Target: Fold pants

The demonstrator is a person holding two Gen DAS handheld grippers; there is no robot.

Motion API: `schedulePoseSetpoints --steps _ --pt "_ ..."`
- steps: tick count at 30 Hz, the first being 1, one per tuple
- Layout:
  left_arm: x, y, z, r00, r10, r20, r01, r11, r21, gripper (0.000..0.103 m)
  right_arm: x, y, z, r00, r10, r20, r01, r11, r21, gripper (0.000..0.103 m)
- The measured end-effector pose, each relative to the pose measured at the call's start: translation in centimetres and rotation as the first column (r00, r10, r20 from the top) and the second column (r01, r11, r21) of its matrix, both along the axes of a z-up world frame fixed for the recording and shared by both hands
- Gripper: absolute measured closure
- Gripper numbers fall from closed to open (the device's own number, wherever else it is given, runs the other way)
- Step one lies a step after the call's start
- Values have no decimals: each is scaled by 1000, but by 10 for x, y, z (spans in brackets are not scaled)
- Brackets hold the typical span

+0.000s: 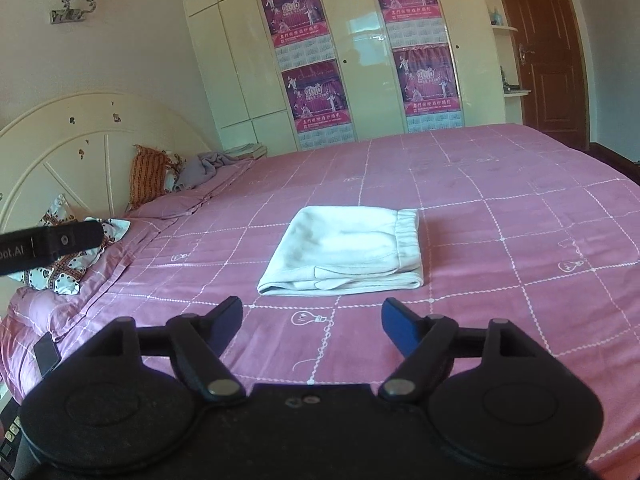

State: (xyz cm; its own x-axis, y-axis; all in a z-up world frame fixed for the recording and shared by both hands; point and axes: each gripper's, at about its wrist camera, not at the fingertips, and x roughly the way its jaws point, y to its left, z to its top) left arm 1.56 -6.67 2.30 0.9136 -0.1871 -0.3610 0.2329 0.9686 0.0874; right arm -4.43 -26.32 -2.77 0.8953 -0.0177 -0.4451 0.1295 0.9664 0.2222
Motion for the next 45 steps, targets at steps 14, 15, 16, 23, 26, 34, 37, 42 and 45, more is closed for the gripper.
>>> schedulePoseSetpoints --steps 14,15,16,23,26,34,37,42,45 --pt "12 -23 -21 962 -70 -263 53 996 -72 0 -20 6 33 986 -152 73 159 982 -99 0" --pt "8 -26 -22 966 -57 -252 44 997 -57 0 -22 7 35 984 -154 86 164 980 -116 0" --pt "6 -29 -22 971 -40 -237 32 999 -37 0 -23 7 36 983 -156 93 167 978 -127 0" --pt "0 -34 -23 972 -5 -235 1 1000 -17 0 -21 -6 30 985 -156 80 163 982 -97 0" --pt "3 -35 -23 972 9 -236 -10 1000 0 0 -20 -10 27 984 -161 72 166 984 -66 0" --pt "3 -43 -25 971 -13 -238 17 1000 15 0 -19 -14 24 984 -165 69 168 984 -53 0" --pt "2 -45 -24 971 -19 -236 23 1000 15 0 -20 -15 25 982 -174 72 178 982 -57 0" --pt "2 -49 -20 973 -22 -228 26 1000 17 0 -20 -16 24 981 -183 69 188 980 -66 0" --pt "3 -52 -17 975 -21 -223 25 1000 15 0 -20 -16 24 981 -184 69 189 979 -77 0"
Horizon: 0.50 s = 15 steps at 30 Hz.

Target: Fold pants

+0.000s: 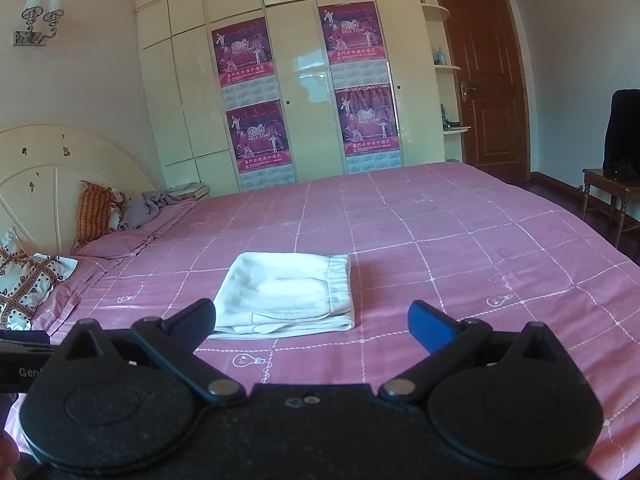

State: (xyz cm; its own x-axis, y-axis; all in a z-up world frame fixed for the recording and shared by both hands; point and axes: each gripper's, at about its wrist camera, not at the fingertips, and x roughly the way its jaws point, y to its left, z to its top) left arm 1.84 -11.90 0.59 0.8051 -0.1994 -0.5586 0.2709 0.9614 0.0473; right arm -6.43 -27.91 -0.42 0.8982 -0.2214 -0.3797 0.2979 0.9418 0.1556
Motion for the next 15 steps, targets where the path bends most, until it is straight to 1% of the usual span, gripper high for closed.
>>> schedulePoseSetpoints --steps 11,15 --pt "4 -14 -2 1000 -27 -10 27 999 17 0 1 -10 -1 1000 -20 3 20 999 43 0" --pt "6 -12 -2 1000 -26 -14 26 1000 12 0 0 -10 -1 1000 -19 6 19 999 35 0"
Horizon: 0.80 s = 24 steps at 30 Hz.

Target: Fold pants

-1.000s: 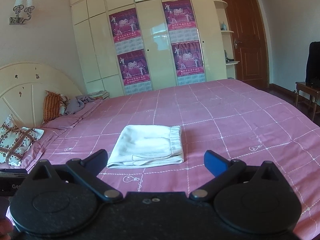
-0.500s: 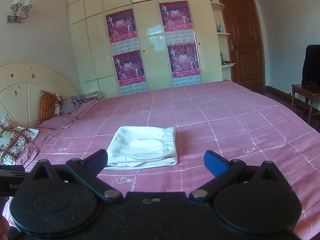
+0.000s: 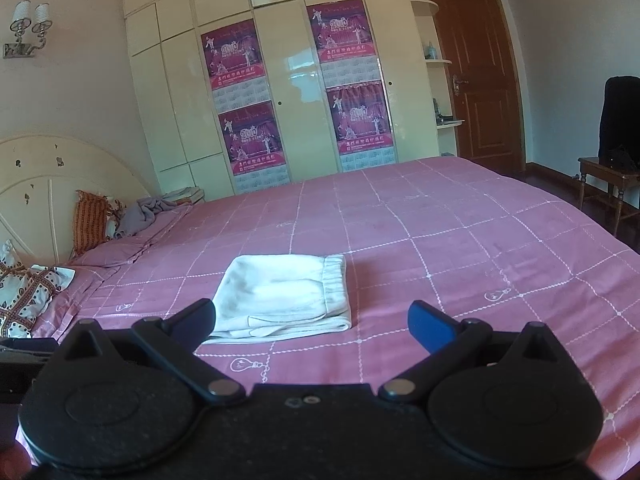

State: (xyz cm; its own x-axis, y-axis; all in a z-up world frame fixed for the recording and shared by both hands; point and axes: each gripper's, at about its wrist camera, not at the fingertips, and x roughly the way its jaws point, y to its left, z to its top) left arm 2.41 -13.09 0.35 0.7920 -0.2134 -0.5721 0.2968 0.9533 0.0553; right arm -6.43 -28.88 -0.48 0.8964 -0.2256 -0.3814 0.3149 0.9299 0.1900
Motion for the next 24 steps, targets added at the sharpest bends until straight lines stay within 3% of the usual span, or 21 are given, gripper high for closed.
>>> schedulePoseSetpoints --steps 24 --pt "2 4 -3 1000 -3 2 3 1000 -12 0 3 3 -4 1000 15 -7 -16 1000 -20 0"
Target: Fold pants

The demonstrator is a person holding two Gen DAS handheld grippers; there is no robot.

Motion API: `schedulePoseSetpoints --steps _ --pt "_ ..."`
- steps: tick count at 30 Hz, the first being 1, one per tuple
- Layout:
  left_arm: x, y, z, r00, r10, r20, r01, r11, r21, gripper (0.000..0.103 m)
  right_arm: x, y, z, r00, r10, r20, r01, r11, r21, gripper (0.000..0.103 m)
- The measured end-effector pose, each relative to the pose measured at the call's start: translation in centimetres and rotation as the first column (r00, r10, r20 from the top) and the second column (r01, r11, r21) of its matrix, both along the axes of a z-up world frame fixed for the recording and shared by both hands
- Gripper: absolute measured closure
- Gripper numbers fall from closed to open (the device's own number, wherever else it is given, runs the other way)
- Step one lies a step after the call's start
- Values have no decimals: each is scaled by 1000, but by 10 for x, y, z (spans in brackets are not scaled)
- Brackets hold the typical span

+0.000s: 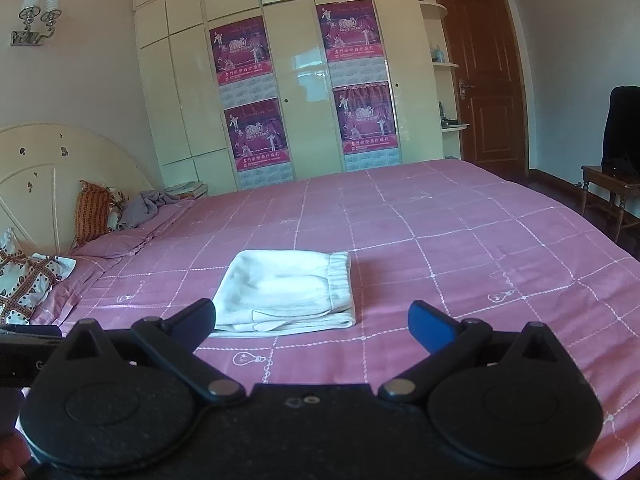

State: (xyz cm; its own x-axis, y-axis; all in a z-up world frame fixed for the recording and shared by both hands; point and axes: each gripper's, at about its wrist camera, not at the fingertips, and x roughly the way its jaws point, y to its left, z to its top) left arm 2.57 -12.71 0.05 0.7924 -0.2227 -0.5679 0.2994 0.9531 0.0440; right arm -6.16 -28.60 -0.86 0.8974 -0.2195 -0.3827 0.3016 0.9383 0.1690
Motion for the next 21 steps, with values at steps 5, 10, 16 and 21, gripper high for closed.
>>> schedulePoseSetpoints --steps 5,10,16,21 --pt "6 -1 -2 1000 -6 -2 6 1000 -4 0 2 -2 -5 1000 -7 -12 8 1000 6 0" --pt "15 -2 -4 1000 -26 -3 26 999 -19 0 3 -1 -11 1000 -12 -18 12 1000 2 0" --pt "27 -5 -7 998 -58 -2 58 997 -56 0 7 -2 -13 999 -36 -24 37 999 14 0" --pt "41 -5 -7 999 -37 0 37 997 -62 0 12 -2 -9 999 -46 -26 46 999 -16 0"
